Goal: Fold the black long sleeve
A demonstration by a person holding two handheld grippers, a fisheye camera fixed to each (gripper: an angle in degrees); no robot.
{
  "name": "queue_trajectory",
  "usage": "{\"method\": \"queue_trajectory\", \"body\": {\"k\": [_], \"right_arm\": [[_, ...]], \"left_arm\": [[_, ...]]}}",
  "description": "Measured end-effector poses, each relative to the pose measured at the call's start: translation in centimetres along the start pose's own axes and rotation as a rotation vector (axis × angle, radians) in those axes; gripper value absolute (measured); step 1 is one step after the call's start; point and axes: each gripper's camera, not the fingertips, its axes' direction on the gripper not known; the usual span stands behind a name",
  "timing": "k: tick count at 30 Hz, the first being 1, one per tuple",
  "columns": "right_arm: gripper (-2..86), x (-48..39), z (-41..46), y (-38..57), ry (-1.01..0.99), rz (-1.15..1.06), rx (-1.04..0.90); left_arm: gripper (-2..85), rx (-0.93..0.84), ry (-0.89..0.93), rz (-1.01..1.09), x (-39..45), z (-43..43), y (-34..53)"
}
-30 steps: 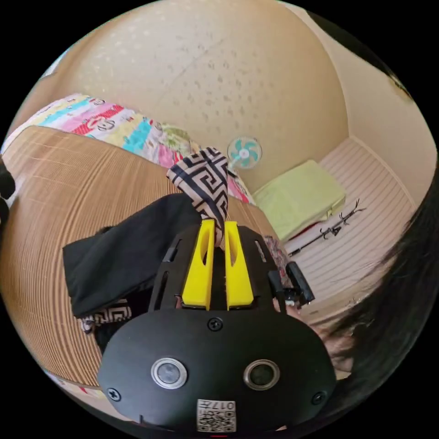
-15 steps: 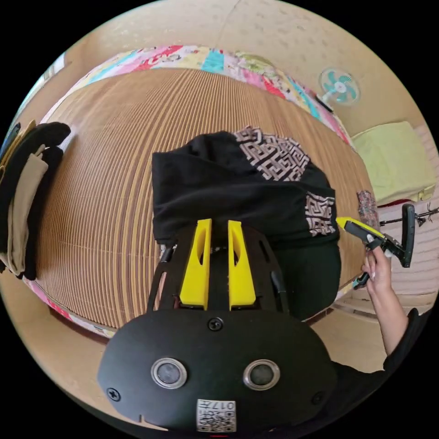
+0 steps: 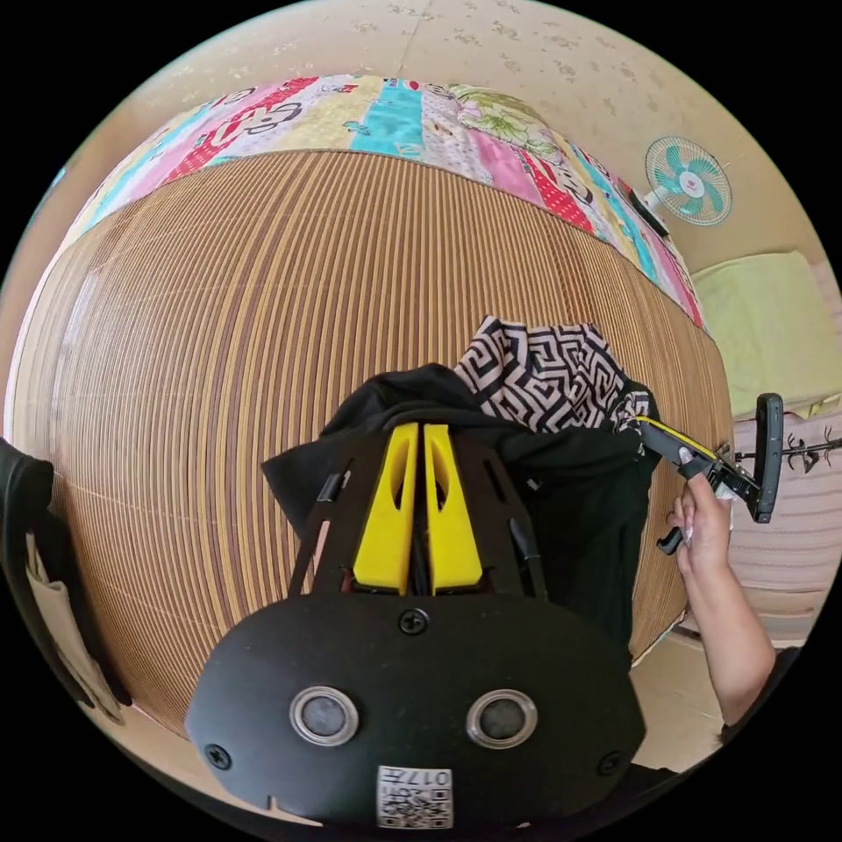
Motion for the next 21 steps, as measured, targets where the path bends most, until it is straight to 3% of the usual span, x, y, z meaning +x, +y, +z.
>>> {"method": "queue_trajectory", "body": {"k": [3, 7, 11, 16, 21], "right_arm": [[3.2, 0.8, -2.0, -2.2, -0.024, -0.008, 0.062], [6.7, 2.3, -6.7, 3.4, -0.066, -0.094, 0.148], [9.7, 5.0, -5.6, 12.2, -0.089, -0.131, -0.068], [11.3, 9.5, -3.8, 24.6, -0.107, -0.006, -0.314], [6.7, 11.0, -2.0, 28.4, -0.158, 0.087, -0.407]], "left_arm": [[1.9, 0.124, 0.059, 0.059, -0.9, -4.6, -0.3], [5.8, 0.155, 0.097, 0.171, -2.5, -8.9, 5.3], [9.9, -0.038, 0.163, 0.138, -7.5, -10.4, 16.2], [12.6, -0.254, 0.185, -0.048, -12.5, -12.2, 26.9], [7.1, -0.388, 0.338, -0.179, -15.0, -11.9, 31.2]]}}
